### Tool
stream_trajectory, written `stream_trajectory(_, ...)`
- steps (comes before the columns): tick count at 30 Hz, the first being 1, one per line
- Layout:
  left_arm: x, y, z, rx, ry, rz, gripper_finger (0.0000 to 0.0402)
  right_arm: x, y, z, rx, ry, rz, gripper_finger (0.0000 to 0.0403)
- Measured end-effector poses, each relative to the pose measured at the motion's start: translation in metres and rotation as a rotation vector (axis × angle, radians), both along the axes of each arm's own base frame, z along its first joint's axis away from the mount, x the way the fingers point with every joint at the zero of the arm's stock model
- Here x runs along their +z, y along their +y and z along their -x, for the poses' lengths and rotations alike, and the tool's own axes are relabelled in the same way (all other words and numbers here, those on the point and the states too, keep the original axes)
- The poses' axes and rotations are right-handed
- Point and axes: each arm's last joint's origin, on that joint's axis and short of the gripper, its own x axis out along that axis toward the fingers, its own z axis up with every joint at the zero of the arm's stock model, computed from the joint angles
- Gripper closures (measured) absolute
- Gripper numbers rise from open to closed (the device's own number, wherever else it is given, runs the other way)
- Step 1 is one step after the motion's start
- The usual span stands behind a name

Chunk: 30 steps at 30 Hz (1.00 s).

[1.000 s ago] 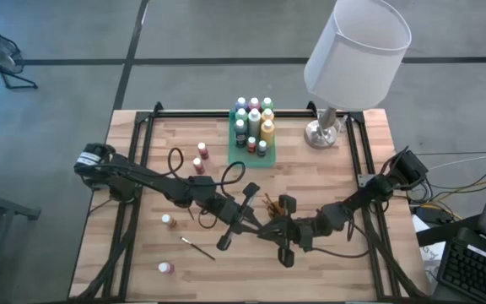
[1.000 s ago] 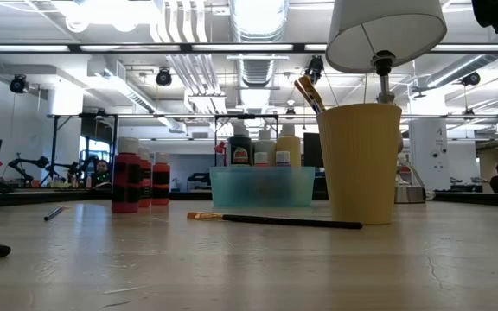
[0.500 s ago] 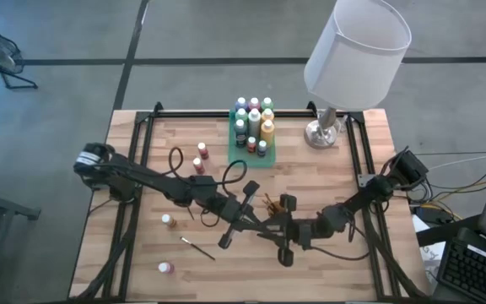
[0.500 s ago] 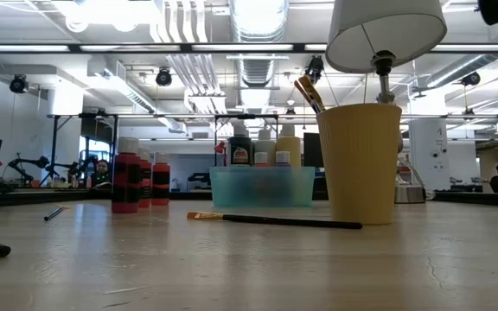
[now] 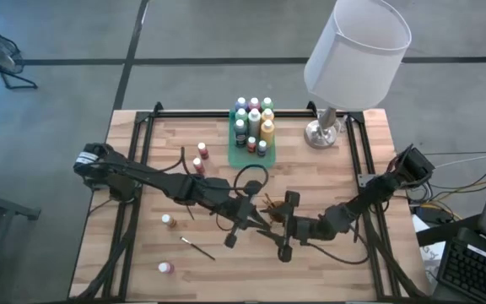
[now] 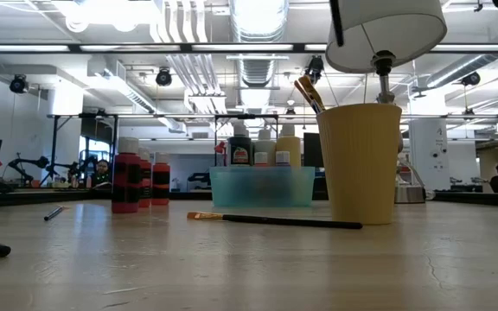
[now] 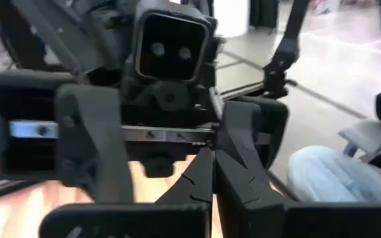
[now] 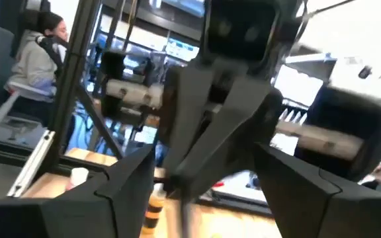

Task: Pick & Place Paint Supplies
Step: Put the silver paintbrush into the yellow cup

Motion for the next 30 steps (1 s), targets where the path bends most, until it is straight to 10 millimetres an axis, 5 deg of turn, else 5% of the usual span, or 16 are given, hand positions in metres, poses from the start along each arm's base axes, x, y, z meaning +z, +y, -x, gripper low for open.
stream_trajectory(10, 0.027, 0.005, -0.002, 0.083, 0.012, -0.041, 0.0400, 0.001, 0.002, 0.006, 0.013, 0.108, -0.038, 0.0168)
stream_trajectory(21, 0.019, 0.010, -0.004, 0.127, -0.004, -0.037, 0.0400, 0.034, 0.010, 0.067, -0.119, 0.260, -0.150, 0.0200)
stream_trajectory(30, -0.009, 0.028, -0.010, 0.158, -0.072, 0.072, 0.0400, 0.021, -0.012, 0.094, -0.241, 0.233, -0.297, 0.0223)
